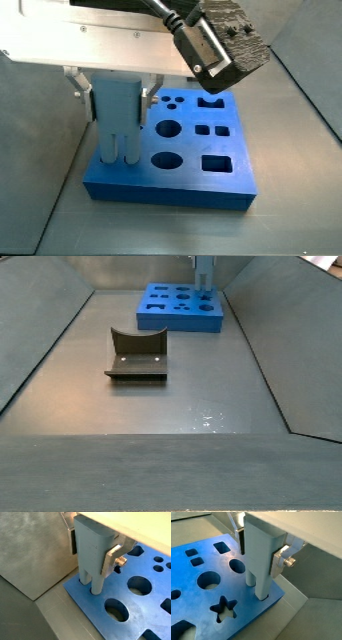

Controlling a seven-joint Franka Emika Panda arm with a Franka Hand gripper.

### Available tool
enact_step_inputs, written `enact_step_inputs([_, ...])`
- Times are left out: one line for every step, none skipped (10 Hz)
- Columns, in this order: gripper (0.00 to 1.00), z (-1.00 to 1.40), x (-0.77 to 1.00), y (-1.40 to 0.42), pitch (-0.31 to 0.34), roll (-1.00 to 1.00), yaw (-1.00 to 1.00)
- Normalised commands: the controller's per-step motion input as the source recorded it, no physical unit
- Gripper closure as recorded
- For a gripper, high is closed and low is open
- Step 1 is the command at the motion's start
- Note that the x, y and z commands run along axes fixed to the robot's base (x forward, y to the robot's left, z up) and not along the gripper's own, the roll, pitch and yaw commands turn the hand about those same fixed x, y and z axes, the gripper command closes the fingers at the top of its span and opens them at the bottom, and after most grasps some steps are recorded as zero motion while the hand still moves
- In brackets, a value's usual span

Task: Pick up the square-circle object. Move up. Move to above the board. Insert the square-circle object.
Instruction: Insert the square-circle object.

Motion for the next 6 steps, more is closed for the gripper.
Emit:
enact_step_inputs([1.0,-0.02,0.0,-0.01,-0.027,0.0,0.0])
enact_step_inputs([1.0,-0.82,-0.24,-0.15,-0.21,0.13,0.0])
enact_step_inputs([1.0,-0.91,-0.31,-0.16,-0.186,0.11,0.02])
enact_step_inputs([1.0,-0.92,-0.34,-0.13,-0.18,0.11,0.05])
enact_step_inputs([1.0,-0.85,-0.35,-0.07,-0.191,0.18,0.07])
enact_step_inputs([1.0,-0.84,-0.29,-0.14,-0.213,0.14,0.05])
